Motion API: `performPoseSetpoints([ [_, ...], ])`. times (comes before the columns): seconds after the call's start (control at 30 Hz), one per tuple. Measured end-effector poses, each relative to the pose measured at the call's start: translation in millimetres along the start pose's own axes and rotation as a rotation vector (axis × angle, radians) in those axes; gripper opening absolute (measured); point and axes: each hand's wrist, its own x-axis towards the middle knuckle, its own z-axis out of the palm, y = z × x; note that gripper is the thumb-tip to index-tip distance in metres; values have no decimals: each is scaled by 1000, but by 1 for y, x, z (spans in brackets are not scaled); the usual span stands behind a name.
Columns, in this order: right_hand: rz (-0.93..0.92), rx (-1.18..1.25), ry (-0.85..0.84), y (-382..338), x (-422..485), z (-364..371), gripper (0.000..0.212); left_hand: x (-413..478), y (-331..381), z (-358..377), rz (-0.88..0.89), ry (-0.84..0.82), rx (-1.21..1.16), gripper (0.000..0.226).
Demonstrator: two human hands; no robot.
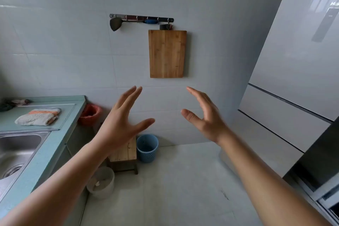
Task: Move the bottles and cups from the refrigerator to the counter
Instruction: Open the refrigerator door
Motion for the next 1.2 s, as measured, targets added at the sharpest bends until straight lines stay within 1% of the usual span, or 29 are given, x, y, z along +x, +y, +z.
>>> performPoseSetpoints([
  [0.17, 36, 40, -11, 45, 34, -8, 74, 44, -9, 30, -12, -16, 21, 96],
  [0.27, 30, 53, -14, 76, 64, -14, 74, 79, -19, 48, -16, 3, 38, 95],
  [0.47, 3, 88, -49, 132, 128, -23, 75, 144, -32, 79, -76, 42, 52, 93],
  [0.8, -36, 157, -139, 189, 209, -13, 75, 214, -65, 106, -113, 86, 109, 90],
  [0.97, -44, 171, -155, 215, 254, -1, 74, 255, -94, 118, -117, 99, 113, 90],
  [1.2, -38, 152, -149, 253, 339, 27, 73, 332, -164, 128, -103, 107, 99, 90],
])
